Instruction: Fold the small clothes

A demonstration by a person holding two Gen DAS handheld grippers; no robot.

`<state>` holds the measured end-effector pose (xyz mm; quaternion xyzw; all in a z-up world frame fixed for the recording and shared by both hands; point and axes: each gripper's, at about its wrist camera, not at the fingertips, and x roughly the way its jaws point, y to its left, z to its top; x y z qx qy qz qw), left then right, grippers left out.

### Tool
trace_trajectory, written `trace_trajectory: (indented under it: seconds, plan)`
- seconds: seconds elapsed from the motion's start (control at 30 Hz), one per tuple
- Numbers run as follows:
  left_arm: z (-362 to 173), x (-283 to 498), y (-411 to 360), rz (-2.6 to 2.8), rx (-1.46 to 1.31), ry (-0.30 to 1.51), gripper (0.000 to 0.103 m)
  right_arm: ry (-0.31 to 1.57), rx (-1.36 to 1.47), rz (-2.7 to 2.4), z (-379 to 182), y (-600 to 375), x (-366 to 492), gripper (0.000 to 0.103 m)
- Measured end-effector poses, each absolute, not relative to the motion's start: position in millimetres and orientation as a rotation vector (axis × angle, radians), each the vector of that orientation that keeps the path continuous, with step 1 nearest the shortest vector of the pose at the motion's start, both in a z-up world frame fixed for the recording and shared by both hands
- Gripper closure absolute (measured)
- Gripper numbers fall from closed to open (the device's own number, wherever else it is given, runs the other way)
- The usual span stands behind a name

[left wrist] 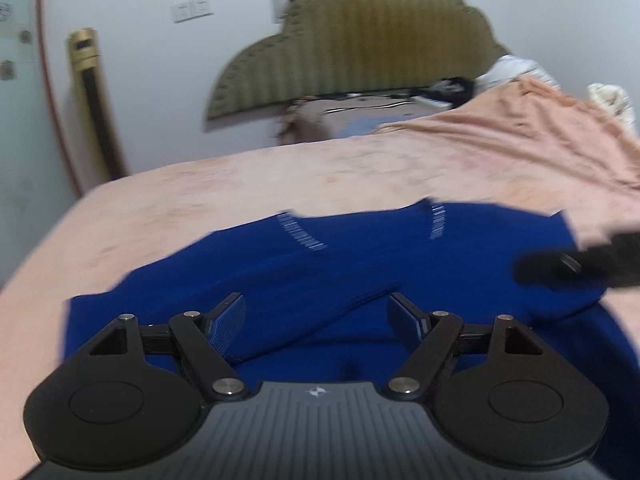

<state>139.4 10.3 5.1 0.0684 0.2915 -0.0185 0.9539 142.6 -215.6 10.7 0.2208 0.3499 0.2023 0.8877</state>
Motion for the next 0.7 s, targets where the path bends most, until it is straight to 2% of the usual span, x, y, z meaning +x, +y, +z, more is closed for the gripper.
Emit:
trace_trajectory:
  seconds: [0.27,0.3,0.37,0.4,0.43,0.47,0.5,0.7]
  plan:
    - [-2.5,118.6,61.9,0.046,0.102,0.643,0.025,0.820,0.473,0.449,-22.8,-153.8,233.0,0.024]
    - [-4.7,117.9,64.7,0.057,0.104,0.644,0.025,0.824,0.486,0.453,-24.9,-148.5,237.8,0.027]
    - [-7.0,117.2,71.3,0.079,0.103,0.650,0.025,0.825,0.496,0.468,-25.5,-139.6,239.7,0.036]
    - [-7.6,117.6,73.4,0.088,0.097,0.653,0.025,0.827,0.485,0.472,-24.4,-134.4,242.8,0.046]
    - [-8.1,118.2,75.7,0.094,0.087,0.658,0.025,0.837,0.470,0.481,-23.4,-129.9,246.1,0.065]
    - [-7.9,118.5,77.3,0.097,0.077,0.662,0.025,0.857,0.459,0.479,-23.5,-126.0,249.3,0.073]
    - [-7.8,118.7,78.8,0.099,0.069,0.664,0.025,0.873,0.438,0.465,-23.0,-122.1,251.9,0.090]
    - [-6.5,119.3,83.2,0.129,0.065,0.660,0.025,0.733,0.349,0.411,9.5,-128.4,236.4,0.095]
